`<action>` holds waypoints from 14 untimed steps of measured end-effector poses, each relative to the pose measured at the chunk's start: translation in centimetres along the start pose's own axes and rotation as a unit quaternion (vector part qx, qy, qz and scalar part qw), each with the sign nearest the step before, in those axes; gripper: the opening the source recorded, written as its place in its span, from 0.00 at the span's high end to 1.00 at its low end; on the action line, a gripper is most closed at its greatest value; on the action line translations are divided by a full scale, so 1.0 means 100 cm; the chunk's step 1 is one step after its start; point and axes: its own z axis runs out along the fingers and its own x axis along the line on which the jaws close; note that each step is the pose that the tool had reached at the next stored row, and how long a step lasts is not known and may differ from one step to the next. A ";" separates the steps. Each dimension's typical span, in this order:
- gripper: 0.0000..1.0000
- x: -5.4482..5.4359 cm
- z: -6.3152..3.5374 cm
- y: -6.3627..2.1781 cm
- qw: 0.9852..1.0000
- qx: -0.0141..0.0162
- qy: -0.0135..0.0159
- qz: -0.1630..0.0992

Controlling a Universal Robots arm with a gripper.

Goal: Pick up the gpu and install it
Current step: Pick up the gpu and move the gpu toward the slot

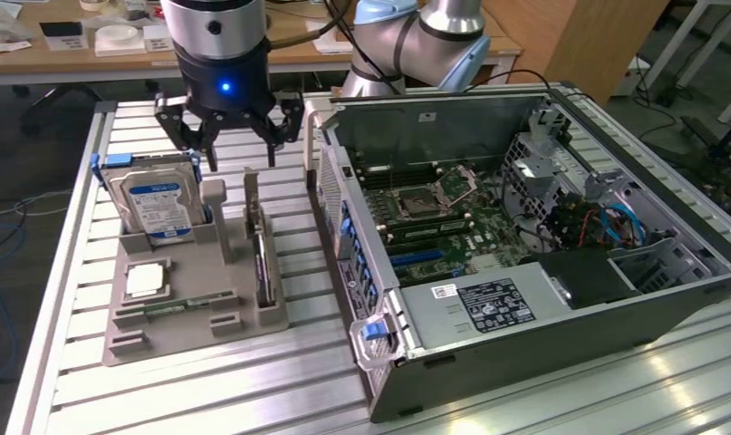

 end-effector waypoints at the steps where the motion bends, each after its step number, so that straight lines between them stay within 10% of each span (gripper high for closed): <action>1: 0.29 0.000 0.0003 -0.0001 1.000 -0.001 0.000 0.000; 14: 0.29 0.000 0.0042 -0.0016 1.000 -0.019 0.001 0.000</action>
